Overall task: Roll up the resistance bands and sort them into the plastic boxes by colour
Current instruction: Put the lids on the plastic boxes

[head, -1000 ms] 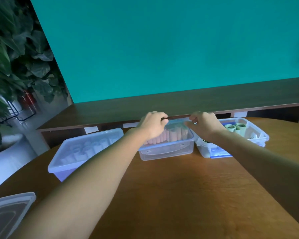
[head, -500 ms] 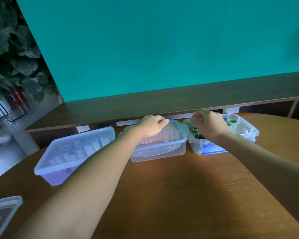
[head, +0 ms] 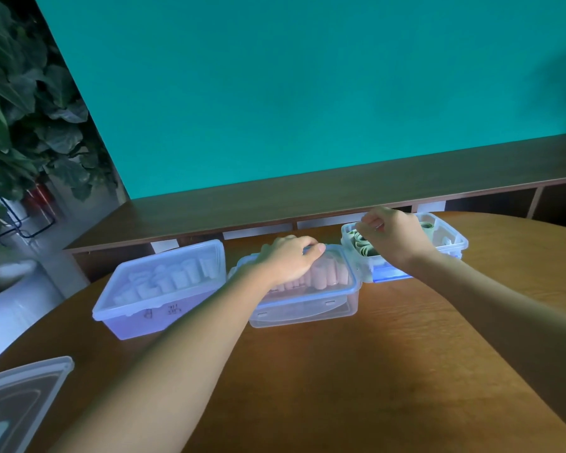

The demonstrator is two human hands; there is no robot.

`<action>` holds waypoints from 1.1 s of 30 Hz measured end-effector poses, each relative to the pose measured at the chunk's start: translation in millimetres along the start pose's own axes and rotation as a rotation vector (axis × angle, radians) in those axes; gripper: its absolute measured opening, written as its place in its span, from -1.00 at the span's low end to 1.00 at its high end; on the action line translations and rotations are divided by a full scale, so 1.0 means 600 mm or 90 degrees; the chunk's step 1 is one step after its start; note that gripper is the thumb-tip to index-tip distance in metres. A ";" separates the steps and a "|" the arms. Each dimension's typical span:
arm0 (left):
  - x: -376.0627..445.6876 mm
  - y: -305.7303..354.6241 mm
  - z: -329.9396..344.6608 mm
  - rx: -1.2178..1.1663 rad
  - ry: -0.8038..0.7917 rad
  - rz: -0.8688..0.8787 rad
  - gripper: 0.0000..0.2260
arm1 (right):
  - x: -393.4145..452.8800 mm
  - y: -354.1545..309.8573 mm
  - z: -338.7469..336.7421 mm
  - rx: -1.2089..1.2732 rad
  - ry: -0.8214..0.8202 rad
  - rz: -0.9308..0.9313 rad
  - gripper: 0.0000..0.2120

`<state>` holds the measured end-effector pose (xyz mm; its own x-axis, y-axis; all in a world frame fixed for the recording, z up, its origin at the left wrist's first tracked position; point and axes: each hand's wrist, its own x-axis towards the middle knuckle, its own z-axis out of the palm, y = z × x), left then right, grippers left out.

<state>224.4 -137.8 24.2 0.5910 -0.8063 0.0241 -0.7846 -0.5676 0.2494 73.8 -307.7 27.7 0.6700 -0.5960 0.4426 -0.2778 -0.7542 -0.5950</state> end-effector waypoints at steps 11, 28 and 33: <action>-0.134 0.055 0.009 -0.004 0.000 -0.002 -0.54 | -0.145 -0.035 -0.021 0.082 -0.097 0.016 -0.82; -0.305 -0.049 0.005 -0.189 0.217 -0.225 -0.60 | -0.193 -0.050 -0.010 0.189 -0.157 0.216 -0.65; -0.334 -0.038 0.020 -0.379 0.266 -0.264 -0.62 | -0.195 -0.060 -0.016 0.145 -0.154 0.206 -0.55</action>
<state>121.4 34.7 2.3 0.9228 -0.3568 0.1456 -0.3275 -0.5269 0.7843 -1.3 -213.2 3.9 0.7225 -0.6890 0.0575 -0.3589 -0.4448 -0.8206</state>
